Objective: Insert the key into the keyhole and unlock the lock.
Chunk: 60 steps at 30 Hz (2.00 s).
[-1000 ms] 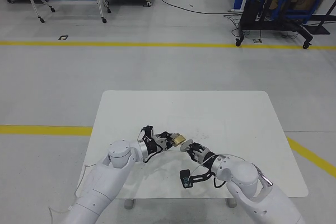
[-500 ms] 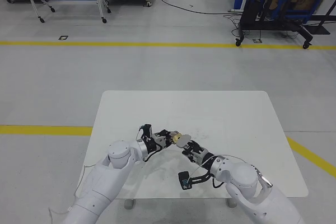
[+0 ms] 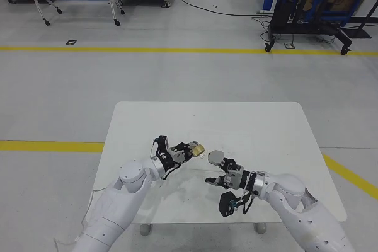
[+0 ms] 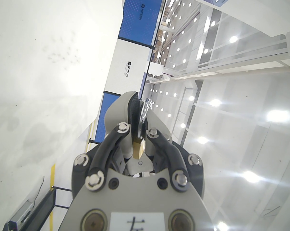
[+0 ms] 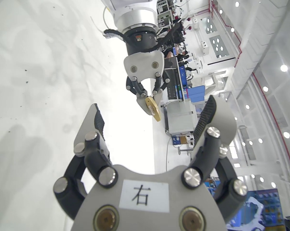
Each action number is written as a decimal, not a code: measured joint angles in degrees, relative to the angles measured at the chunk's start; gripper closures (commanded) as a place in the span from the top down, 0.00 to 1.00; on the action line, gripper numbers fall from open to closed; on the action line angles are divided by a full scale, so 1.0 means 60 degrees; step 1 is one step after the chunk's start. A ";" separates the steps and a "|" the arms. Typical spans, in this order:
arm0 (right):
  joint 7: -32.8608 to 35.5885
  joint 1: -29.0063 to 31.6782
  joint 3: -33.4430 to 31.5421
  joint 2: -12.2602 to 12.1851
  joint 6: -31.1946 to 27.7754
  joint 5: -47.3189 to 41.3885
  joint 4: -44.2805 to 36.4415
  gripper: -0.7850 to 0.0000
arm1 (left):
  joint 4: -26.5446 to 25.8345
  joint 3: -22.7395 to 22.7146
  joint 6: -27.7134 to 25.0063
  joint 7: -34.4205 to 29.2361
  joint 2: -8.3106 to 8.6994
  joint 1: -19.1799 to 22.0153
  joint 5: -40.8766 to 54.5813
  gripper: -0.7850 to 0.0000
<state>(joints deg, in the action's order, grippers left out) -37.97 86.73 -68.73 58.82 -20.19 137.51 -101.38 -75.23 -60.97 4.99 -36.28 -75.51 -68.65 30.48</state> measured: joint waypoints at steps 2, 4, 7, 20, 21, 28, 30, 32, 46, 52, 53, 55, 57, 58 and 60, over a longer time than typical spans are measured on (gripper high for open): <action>0.0116 -0.0153 0.0051 -0.0017 -0.0387 0.0127 0.0077 0.00 | -0.0038 0.0011 -0.0114 0.0010 0.0005 -0.0021 -0.0116 0.00; 0.0371 -0.0302 0.0179 -0.0035 -0.0858 0.0447 0.0021 0.00 | -0.0070 0.0021 -0.0215 0.0014 0.0012 -0.0047 -0.0225 0.00; 0.0562 -0.0450 0.0350 -0.0055 -0.1350 0.0719 -0.0096 0.00 | -0.0134 0.0050 -0.0376 0.0097 0.0023 -0.0075 -0.0483 0.00; 0.0019 -0.1264 0.0492 -0.0181 -0.3271 0.0206 0.0110 0.00 | -0.0605 0.0202 -0.1504 0.0807 0.0083 -0.0397 -0.2165 0.00; 0.0162 -0.1375 0.0530 -0.0164 -0.3360 0.0073 0.0197 0.00 | -0.0629 0.0204 -0.1533 0.0810 0.0084 -0.0418 -0.2191 0.00; 0.0658 -0.2034 0.0931 -0.0049 -0.3612 -0.0615 0.0761 0.00 | -0.0685 0.0187 -0.1626 0.0744 0.0097 -0.0460 -0.2302 0.00; 0.0715 -0.2161 0.1016 -0.0036 -0.3628 -0.0728 0.0853 0.00 | -0.0708 0.0201 -0.1661 0.0751 0.0104 -0.0470 -0.2438 0.00; 0.0783 -0.2245 0.1064 -0.0030 -0.3663 -0.0824 0.0925 0.00 | -0.0734 0.0226 -0.1711 0.0769 0.0110 -0.0482 -0.2591 0.00; 0.0556 -0.1984 0.1190 -0.0150 -0.3034 -0.1019 0.0780 0.18 | -0.0757 0.0191 -0.1662 0.1076 0.0083 -0.0565 -0.2448 0.00; 0.0021 -0.1608 0.1154 -0.0245 -0.2268 -0.0652 0.0449 1.00 | -0.0301 0.0095 0.0053 0.0570 0.0012 -0.0230 -0.0925 0.00; 0.0050 -0.1613 0.1154 -0.0244 -0.2284 -0.0657 0.0454 1.00 | -0.0199 0.0102 0.0373 0.0490 0.0001 -0.0170 -0.0759 0.00; 0.0064 -0.1616 0.1155 -0.0242 -0.2292 -0.0661 0.0457 1.00 | -0.0088 0.0109 0.1035 0.0375 -0.0012 -0.0112 -0.0329 0.00; 0.0061 -0.1615 0.1155 -0.0242 -0.2292 -0.0661 0.0457 1.00 | -0.0091 0.0110 0.0969 0.0382 -0.0012 -0.0115 -0.0415 0.00; 0.0060 -0.1615 0.1155 -0.0242 -0.2291 -0.0661 0.0457 1.00 | -0.0095 0.0109 0.0873 0.0386 -0.0012 -0.0116 -0.0459 0.00; 0.0059 -0.1615 0.1155 -0.0242 -0.2290 -0.0661 0.0457 1.00 | -0.0097 0.0109 0.0814 0.0389 -0.0011 -0.0118 -0.0479 0.00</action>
<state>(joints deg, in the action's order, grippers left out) -37.62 77.04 -61.80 57.37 -33.94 133.55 -98.64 -75.82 -60.31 9.87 -33.95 -75.57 -69.35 27.61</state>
